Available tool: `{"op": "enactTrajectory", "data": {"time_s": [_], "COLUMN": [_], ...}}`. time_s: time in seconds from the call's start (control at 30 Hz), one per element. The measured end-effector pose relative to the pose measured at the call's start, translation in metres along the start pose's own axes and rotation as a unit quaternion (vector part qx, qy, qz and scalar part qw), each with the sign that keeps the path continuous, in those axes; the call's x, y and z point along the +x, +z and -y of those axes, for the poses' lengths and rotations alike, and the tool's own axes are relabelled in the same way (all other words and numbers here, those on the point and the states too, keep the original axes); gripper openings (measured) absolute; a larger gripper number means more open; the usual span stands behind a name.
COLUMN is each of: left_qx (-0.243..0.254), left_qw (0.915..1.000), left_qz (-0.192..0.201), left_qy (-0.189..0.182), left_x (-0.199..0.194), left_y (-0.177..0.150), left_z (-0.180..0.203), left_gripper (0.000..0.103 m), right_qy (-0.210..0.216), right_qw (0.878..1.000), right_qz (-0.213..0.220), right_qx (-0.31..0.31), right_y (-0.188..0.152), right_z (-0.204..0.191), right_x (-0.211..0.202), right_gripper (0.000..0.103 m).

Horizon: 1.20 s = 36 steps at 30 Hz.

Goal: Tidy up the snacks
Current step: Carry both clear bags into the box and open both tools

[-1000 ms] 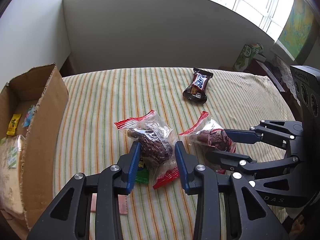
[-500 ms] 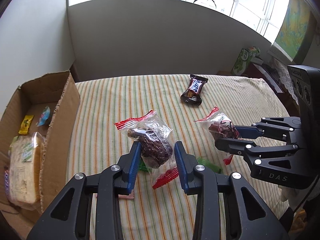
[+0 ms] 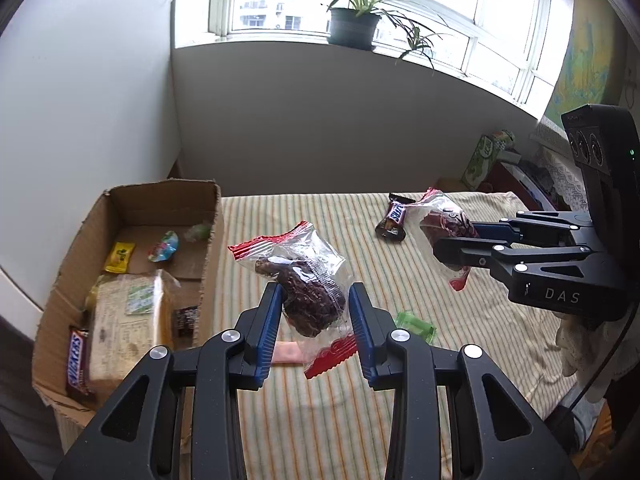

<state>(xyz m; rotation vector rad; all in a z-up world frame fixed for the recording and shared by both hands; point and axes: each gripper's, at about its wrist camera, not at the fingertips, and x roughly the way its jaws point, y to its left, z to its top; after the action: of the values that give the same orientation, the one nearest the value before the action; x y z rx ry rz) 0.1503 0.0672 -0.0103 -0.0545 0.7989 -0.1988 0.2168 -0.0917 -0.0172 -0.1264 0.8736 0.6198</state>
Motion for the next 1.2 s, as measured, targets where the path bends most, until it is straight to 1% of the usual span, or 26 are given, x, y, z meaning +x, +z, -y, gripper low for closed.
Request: {"op": "enactTrajectory", "data": {"time_s": [0.27,0.53,0.83,1.17,1.2], "left_qx": [-0.020,-0.050,-0.079,-0.092,-0.091], "left_qw": [0.9989,0.9958,0.9921,0.9912,0.9914], "left_qz": [0.024,0.029,0.023,0.018,0.016], "left_qy": [0.036,0.071,0.095,0.094,0.093], "left_x": [-0.035,-0.049,-0.045,-0.034,-0.033], "left_y": [-0.005,-0.014,-0.023,-0.027,-0.027], "left_z": [-0.043,-0.089,-0.128,-0.145,-0.146], "left_gripper": [0.033,0.033,0.033,0.033,0.034], "right_qy": [0.017,0.034,0.041,0.046,0.046], "right_qw": [0.999,0.998,0.997,0.995,0.995], "right_qz": [0.008,0.003,-0.015,-0.041,-0.043], "right_qx": [-0.033,-0.044,-0.059,-0.078,-0.079], "right_y": [0.033,0.063,0.085,0.091,0.091], "right_z": [-0.039,-0.072,-0.103,-0.133,-0.134], "right_x": [0.005,0.036,0.082,0.119,0.122], "right_gripper": [0.031,0.031,0.031,0.032,0.034]}}
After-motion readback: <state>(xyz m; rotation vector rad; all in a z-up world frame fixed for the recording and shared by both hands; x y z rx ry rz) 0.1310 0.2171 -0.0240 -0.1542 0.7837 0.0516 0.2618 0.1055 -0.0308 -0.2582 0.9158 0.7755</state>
